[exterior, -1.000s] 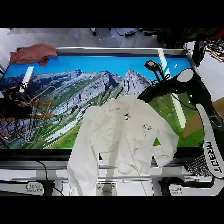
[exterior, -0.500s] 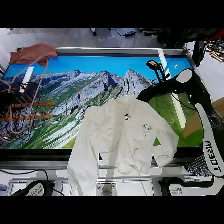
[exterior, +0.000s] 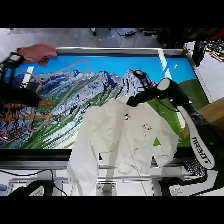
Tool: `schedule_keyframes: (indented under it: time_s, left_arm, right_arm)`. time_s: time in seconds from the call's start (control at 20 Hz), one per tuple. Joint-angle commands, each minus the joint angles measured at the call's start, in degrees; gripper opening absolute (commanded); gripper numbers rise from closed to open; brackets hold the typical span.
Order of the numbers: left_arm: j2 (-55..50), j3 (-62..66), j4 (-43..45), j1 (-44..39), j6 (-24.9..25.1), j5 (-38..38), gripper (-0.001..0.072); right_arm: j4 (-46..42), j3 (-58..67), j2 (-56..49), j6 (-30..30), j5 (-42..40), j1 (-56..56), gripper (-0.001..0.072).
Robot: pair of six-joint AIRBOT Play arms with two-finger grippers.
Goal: Fold the clothes and pants, and hang the long-sleeved shirts on hangers.
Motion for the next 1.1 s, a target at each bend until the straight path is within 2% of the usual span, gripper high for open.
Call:
schedule_keyframes:
  time_s: [0.0,0.1,0.2,0.3,0.35,0.4,0.45,0.5,0.55,0.85,1.05]
  left_arm:
    - [-4.17,0.02,4.90,-5.51,-0.63,-1.42,0.0045]
    - [-6.54,0.02,5.40,-6.73,-0.61,-1.81,0.0045]
    - [-8.46,0.02,5.75,-7.58,-0.63,-1.86,0.0045]
    - [-9.90,0.02,5.86,-7.89,-0.63,-1.88,0.0045]
    - [-10.47,0.02,5.84,-7.89,-0.63,-1.90,0.0045]
    - [-10.80,0.02,5.86,-7.89,-0.63,-1.92,0.0045]
    - [-10.99,0.02,5.86,-7.89,-0.61,-2.08,0.0046]
    - [-11.06,0.02,5.79,-7.89,-0.59,-2.08,0.0046]
    - [-11.08,0.02,5.84,-8.02,-0.59,-2.12,0.0046]
    - [-11.74,0.02,5.86,-11.78,1.14,-3.61,0.0045]
    - [-14.64,0.02,5.90,-15.72,2.23,-4.68,0.0045]
  right_arm:
    - [-1.90,-0.28,-2.89,3.65,-4.37,4.13,0.0466]
    - [-4.35,-0.28,-4.07,7.96,-5.49,4.48,0.0466]
    - [-5.14,-0.28,-4.72,9.49,-5.55,4.44,0.0460]
    - [-5.05,-0.28,-4.85,9.94,-5.73,4.44,0.0359]
    - [-4.94,-0.28,-4.83,10.01,-5.88,4.44,0.0349]
    - [-5.11,-0.28,-4.83,10.38,-5.99,4.44,0.0309]
    - [-5.33,-0.28,-4.83,10.36,-6.03,4.42,0.0232]
    - [-5.44,-0.28,-4.83,10.36,-6.10,4.44,0.0116]
    - [-5.38,-0.28,-4.83,10.36,-6.08,4.44,0.0060]
    - [-4.83,-0.26,-1.79,10.27,-4.48,4.44,0.0057]
    - [-4.76,-0.28,4.59,9.66,0.94,4.44,0.0056]
